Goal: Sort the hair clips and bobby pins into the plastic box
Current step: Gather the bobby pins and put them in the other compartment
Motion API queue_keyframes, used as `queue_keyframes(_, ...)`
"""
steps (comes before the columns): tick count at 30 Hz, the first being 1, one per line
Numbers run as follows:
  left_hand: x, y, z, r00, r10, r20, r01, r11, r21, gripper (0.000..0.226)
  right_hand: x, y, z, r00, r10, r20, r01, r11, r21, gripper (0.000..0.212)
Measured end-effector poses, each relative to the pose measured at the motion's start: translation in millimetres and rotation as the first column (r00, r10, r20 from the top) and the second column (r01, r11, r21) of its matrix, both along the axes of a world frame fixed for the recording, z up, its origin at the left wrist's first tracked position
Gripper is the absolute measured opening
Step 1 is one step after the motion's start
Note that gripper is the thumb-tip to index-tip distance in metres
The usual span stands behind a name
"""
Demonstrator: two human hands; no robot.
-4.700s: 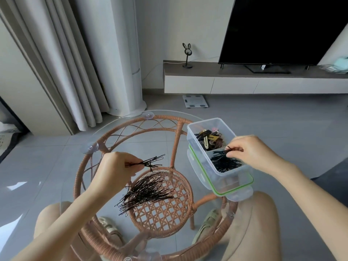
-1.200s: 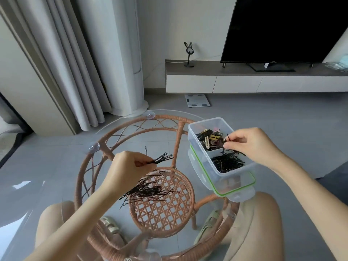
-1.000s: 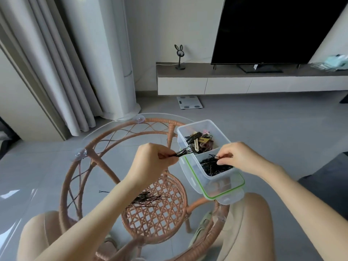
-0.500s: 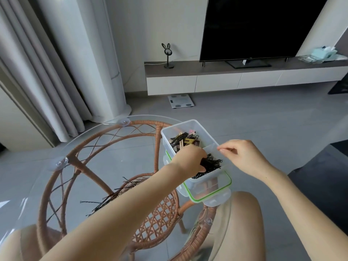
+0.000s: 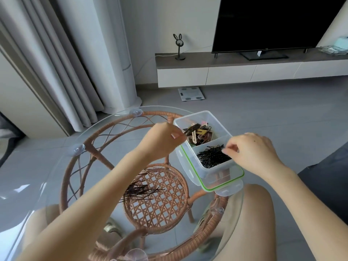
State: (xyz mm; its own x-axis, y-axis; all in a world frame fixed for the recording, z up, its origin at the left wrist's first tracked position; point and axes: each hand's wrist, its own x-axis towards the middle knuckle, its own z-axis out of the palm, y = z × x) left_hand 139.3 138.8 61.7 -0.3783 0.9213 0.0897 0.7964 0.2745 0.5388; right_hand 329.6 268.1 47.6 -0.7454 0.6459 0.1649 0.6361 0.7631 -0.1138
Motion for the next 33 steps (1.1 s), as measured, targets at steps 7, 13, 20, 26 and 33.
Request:
queue_keyframes(7,-48.4,-96.8,-33.5,0.96,0.277,-0.021,-0.278,0.951,-0.134,0.022,-25.6,-0.3,-4.9,0.988,-0.06,0.14,0.107,0.93,-0.351,0.009)
queue_keyframes(13,-54.5,-144.9,-67.0,0.949,0.3,-0.102,-0.317,0.9,-0.301,0.044,-55.7,-41.8,4.3,0.995,0.083,0.059,-0.089,0.989,0.118,0.017)
queue_keyframes(20,-41.7,-174.4,-81.6,0.928,0.324,-0.182,-0.371,0.78,-0.504,0.076,-86.5,-110.2,-41.7,0.845,0.481,0.234,-0.394,0.855,-0.336,0.096)
queue_keyframes(26,-46.8,-159.7,-83.5,0.926,0.362,-0.106,-0.364,0.785,-0.502,0.07,-128.8,-109.2,-71.9,0.912,0.392,0.118,-0.281,0.809,-0.516,0.094)
queue_keyframes(33,-45.9,-129.8,-78.1,0.975,0.22,-0.036,-0.215,0.888,-0.408,0.033,-150.1,-141.0,-70.9,0.877,0.469,0.102,-0.361,0.784,-0.505,0.04)
